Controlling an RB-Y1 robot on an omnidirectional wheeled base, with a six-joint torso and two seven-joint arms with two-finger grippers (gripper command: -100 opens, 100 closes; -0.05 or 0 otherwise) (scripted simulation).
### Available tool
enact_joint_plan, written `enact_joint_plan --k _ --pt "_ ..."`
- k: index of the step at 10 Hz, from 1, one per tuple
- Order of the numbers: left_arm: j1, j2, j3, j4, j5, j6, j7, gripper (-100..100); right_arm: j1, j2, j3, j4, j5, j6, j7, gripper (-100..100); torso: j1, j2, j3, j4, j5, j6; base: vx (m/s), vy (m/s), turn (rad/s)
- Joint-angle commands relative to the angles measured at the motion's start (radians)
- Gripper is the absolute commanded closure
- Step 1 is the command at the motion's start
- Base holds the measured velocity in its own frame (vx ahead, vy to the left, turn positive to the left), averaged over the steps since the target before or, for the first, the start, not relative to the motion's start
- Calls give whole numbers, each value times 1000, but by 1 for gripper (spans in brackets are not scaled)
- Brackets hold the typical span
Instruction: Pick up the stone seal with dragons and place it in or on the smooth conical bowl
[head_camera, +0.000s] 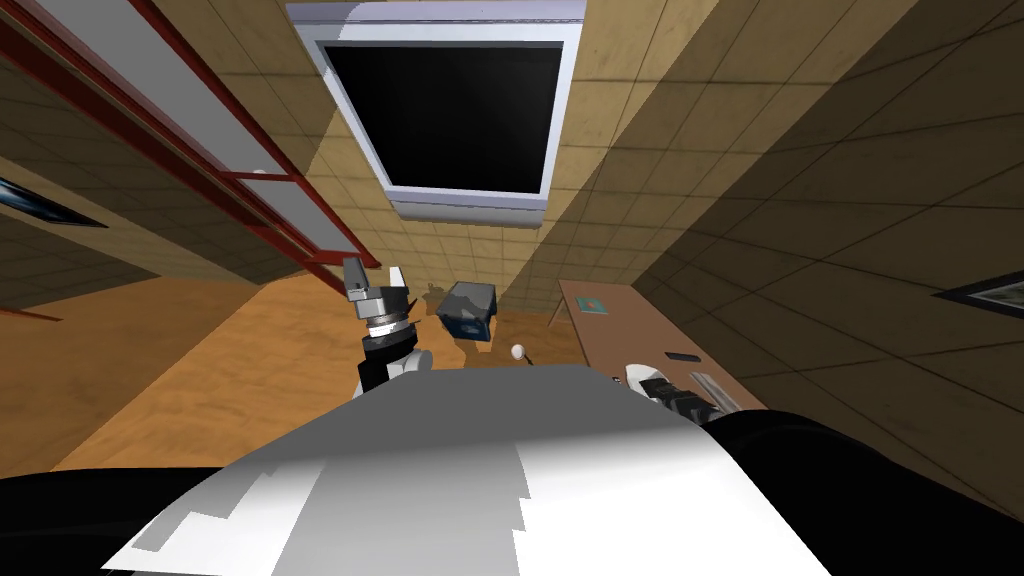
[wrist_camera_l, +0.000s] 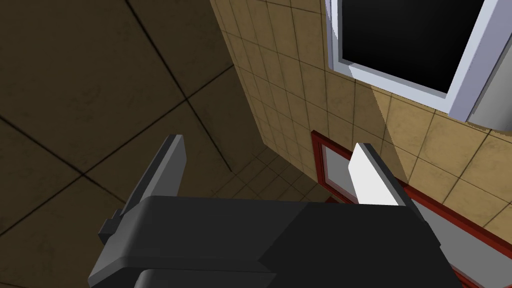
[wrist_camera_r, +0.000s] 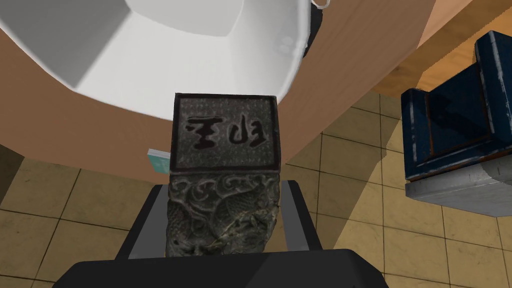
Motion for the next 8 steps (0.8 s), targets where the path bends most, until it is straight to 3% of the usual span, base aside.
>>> enact_joint_plan --k 1,5,8 --pt "0 0 0 0 0 0 0 0 -5 -21 10 -23 -4 13 -42 100 0 0 0 0 0 0 -32 -35 79" --pt "0 0 0 0 0 0 0 0 -37 -73 45 -73 -16 47 -148 100 -2 4 2 1 -1 1 -58 -57 87" --pt "0 0 0 0 0 0 0 0 -37 -73 45 -73 -16 47 -148 100 0 3 1 0 -1 3 -22 -16 2"
